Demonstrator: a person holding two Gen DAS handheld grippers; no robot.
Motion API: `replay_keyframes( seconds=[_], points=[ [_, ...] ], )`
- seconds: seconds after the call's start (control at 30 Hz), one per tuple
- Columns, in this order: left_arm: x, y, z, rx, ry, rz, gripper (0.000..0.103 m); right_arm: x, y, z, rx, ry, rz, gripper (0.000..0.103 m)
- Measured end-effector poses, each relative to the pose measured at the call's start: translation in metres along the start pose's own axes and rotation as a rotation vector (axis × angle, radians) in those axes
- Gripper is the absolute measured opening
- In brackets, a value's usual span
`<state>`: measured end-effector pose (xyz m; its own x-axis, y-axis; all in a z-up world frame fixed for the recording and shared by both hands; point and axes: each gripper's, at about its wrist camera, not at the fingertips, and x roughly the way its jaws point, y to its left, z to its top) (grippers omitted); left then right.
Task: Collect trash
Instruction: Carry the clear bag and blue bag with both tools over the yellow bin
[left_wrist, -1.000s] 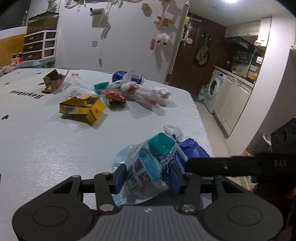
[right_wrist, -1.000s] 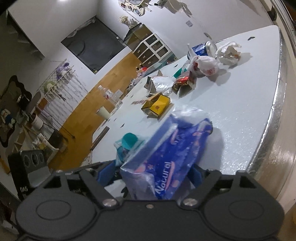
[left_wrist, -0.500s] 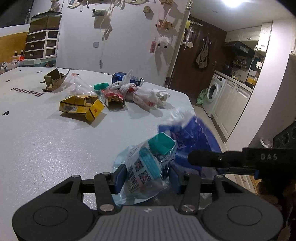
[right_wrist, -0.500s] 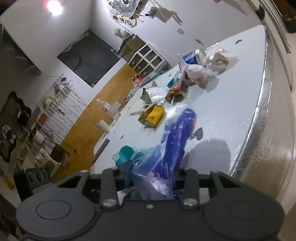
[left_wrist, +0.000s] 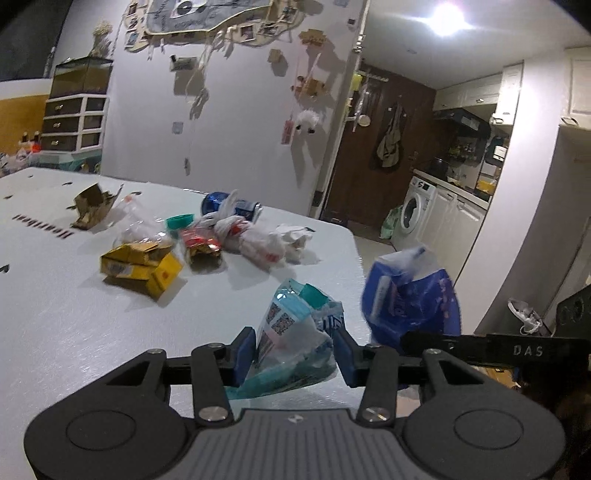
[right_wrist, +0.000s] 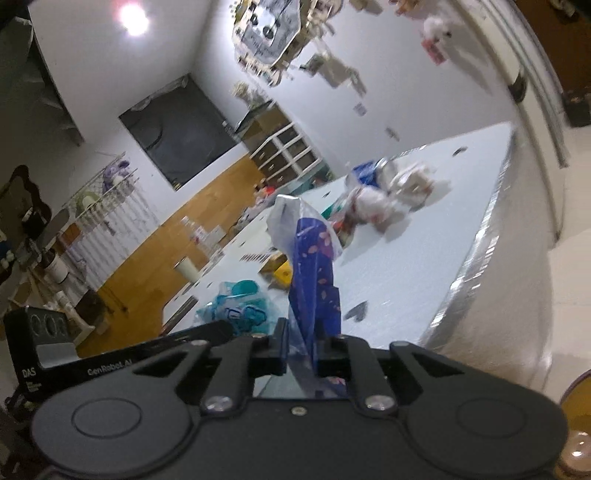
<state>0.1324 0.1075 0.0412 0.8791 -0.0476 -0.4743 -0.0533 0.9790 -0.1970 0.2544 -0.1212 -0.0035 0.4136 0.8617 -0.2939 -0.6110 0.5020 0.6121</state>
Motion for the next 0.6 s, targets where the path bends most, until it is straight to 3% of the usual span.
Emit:
replay_keyframes(
  seconds=[0.27,0.6],
  points=[
    [0.012,-0.014,-0.014,0.037,0.047,0.017,0.046,-0.039,-0.017,0.0,0.013,-0.064,-0.075,0.012],
    [0.025,-0.007,-0.032,0.02,0.121,0.035,0.05,-0.035,-0.016,-0.009,0.002,-0.038,-0.074,0.012]
  ],
)
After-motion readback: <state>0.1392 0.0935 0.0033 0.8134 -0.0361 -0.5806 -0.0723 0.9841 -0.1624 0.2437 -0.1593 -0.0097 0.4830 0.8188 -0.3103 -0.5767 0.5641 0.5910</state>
